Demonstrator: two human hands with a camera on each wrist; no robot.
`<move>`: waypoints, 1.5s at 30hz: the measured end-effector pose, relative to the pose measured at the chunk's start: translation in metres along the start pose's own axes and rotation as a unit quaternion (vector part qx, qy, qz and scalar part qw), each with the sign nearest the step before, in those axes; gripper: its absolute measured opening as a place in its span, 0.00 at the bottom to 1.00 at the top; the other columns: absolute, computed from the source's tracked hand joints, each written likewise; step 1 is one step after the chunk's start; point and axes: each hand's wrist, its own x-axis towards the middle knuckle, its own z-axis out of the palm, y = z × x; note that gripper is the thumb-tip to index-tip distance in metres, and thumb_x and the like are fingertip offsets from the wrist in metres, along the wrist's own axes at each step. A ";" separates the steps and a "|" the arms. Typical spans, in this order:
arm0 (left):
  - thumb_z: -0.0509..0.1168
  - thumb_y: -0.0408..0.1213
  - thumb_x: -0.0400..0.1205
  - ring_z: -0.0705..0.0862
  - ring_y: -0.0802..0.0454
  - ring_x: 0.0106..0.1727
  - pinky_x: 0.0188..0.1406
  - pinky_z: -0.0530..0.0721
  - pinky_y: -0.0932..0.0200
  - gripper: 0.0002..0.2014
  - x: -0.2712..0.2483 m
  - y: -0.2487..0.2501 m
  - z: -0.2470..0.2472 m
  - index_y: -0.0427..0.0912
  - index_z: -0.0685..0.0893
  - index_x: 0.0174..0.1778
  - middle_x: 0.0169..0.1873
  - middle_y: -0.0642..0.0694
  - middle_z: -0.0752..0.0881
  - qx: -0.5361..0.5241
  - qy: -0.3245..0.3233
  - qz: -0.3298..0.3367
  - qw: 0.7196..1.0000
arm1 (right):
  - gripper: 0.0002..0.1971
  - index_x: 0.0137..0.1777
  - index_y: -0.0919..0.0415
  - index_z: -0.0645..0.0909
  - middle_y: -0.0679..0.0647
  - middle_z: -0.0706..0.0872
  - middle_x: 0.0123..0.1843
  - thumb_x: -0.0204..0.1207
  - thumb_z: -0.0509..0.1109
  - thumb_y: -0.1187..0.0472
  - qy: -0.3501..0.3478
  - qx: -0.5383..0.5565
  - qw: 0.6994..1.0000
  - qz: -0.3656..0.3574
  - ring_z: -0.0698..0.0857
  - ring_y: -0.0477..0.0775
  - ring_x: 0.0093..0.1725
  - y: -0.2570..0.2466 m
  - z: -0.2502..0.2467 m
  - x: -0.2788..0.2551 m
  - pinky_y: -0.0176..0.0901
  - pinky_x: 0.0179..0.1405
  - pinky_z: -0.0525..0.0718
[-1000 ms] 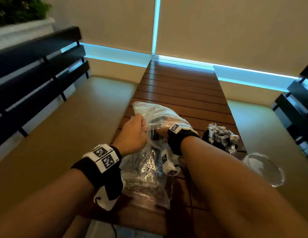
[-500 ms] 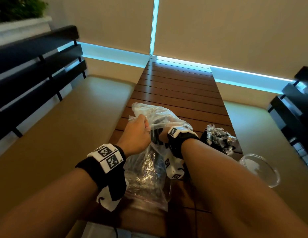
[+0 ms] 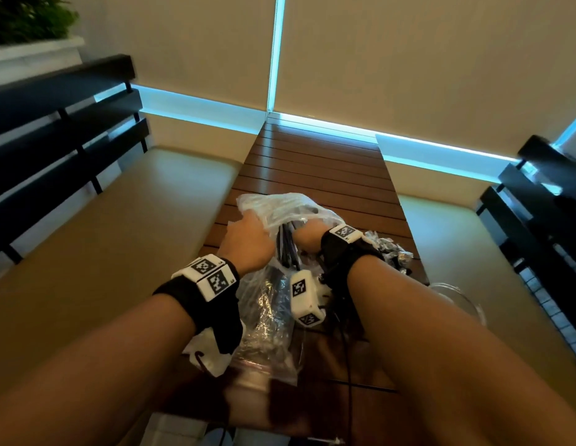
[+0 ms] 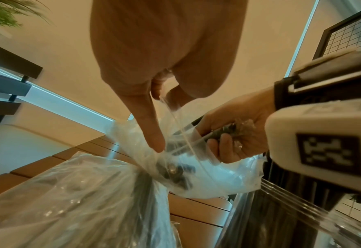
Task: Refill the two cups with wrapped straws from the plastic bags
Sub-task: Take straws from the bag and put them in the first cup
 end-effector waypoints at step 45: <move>0.75 0.43 0.79 0.83 0.54 0.37 0.36 0.82 0.56 0.13 -0.069 0.143 -0.008 0.41 0.83 0.52 0.36 0.47 0.83 -0.464 -0.018 0.029 0.885 | 0.26 0.77 0.46 0.57 0.46 0.83 0.61 0.84 0.64 0.57 0.209 0.100 0.896 -0.379 0.85 0.47 0.55 0.044 -0.014 -0.125 0.42 0.48 0.84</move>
